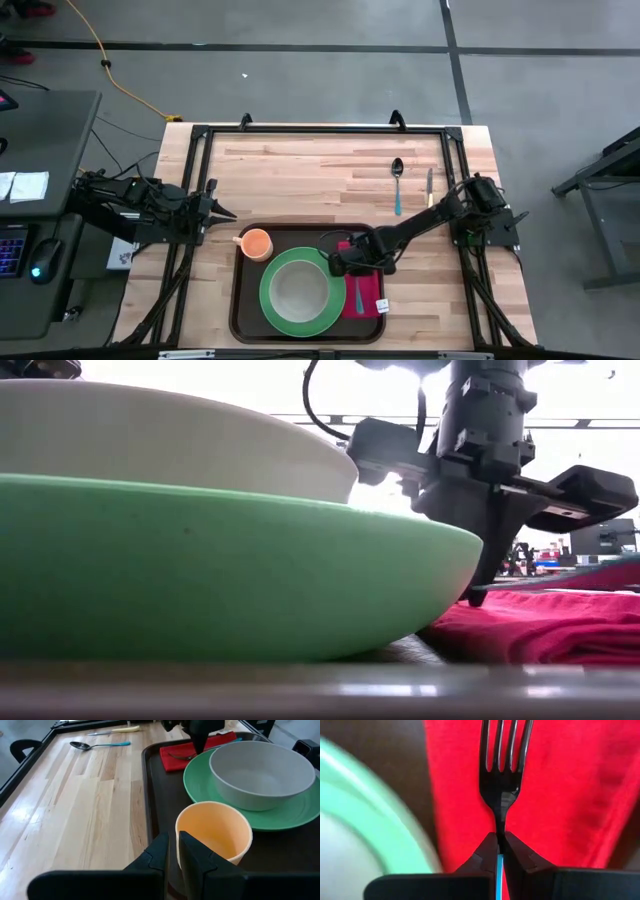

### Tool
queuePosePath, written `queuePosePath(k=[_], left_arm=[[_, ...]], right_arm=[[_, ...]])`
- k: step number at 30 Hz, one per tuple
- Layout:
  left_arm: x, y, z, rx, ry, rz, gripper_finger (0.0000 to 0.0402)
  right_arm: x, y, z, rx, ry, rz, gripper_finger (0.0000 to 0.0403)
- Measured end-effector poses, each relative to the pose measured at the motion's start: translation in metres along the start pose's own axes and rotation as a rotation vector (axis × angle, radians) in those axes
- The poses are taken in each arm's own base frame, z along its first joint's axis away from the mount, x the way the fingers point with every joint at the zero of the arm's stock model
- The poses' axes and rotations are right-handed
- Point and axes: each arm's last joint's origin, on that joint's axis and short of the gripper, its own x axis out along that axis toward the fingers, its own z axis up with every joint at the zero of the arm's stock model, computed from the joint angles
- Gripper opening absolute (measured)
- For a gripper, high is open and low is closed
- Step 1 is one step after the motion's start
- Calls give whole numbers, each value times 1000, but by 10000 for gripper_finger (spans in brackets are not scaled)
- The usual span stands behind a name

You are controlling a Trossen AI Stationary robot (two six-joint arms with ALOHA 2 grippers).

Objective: Set up tray
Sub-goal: Put the blue fork on top of the red napkin on the brown tray

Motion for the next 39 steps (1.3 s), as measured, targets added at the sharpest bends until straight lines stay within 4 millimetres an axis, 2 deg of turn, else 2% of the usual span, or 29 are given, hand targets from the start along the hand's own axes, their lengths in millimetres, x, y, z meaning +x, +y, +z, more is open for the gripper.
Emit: queuePosePath(k=[14, 30, 39], left_arm=[[0, 0, 0, 0, 0, 0, 74], [0, 0, 0, 0, 0, 0, 74], [0, 0, 0, 0, 0, 0, 74]], right_arm=[[0, -6, 4, 8, -11, -68, 0], [0, -4, 4, -21, -7, -45, 1], [0, -4, 4, -3, -24, -47, 20]])
